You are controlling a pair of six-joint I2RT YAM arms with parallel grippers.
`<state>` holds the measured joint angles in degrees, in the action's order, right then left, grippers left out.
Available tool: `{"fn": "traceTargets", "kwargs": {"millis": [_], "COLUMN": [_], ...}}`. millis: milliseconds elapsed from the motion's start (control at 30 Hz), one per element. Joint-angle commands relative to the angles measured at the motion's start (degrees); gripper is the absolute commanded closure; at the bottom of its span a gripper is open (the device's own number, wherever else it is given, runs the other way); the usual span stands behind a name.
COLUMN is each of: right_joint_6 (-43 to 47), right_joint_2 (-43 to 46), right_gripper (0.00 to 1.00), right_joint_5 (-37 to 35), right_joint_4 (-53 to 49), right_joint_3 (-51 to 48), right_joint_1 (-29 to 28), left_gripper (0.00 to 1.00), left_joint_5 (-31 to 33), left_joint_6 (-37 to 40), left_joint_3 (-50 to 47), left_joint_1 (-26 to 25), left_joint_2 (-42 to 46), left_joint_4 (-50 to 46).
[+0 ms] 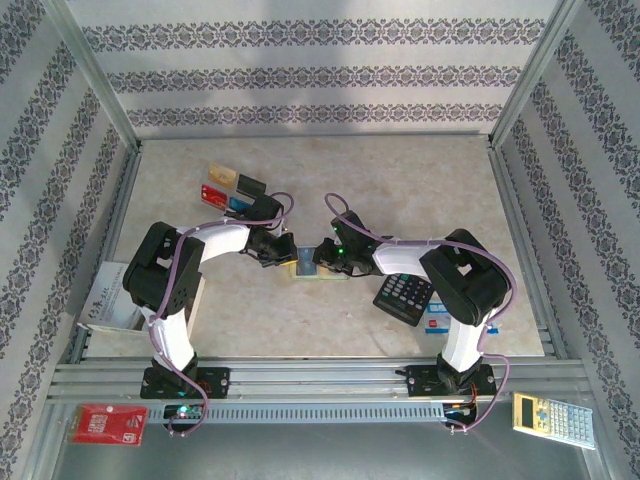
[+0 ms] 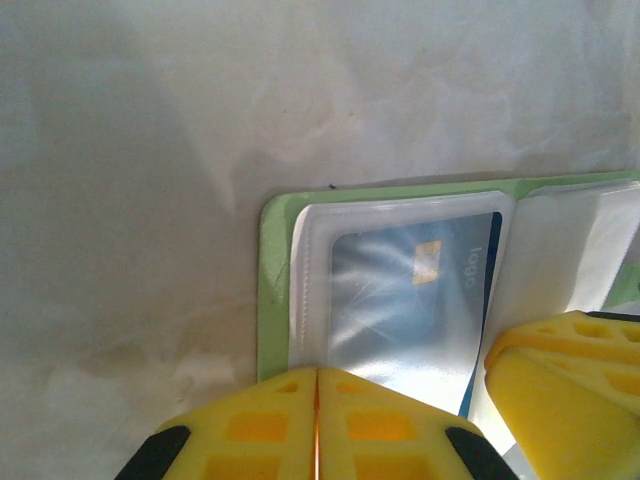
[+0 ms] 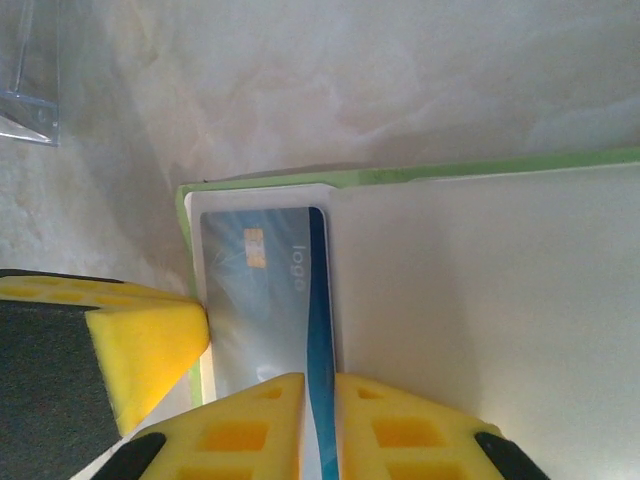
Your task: Take the credit cards out of the card holder
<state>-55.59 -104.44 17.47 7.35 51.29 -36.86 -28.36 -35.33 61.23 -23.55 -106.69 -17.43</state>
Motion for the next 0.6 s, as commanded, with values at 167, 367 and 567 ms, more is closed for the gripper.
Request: {"fn": "traceTargets", "kwargs": {"millis": [167,367,567], "right_joint_6": [0.2,0.0,0.0], "right_joint_2": [-2.1,-3.2,-3.3], "right_gripper": [0.84,0.84,0.83], "right_joint_5": [-1.4,-1.3,-4.8], "right_joint_4": [-4.8,-5.1,-9.7], "right_joint_3": [0.7,0.5,1.5], "right_joint_1": [0.3,0.1,-0.2], "left_gripper": [0.92,0.92,0.92], "left_joint_5": [5.0,5.1,6.1], "left_joint_6": [1.5,1.6,1.2], "left_joint_3": [-2.2,-2.3,-2.8], "left_joint_1": [-0.2,-0.1,-0.1], "left_joint_2": [-3.1,-3.5,-3.6], "left_joint_4": [-3.1,-3.2,-3.1]}}
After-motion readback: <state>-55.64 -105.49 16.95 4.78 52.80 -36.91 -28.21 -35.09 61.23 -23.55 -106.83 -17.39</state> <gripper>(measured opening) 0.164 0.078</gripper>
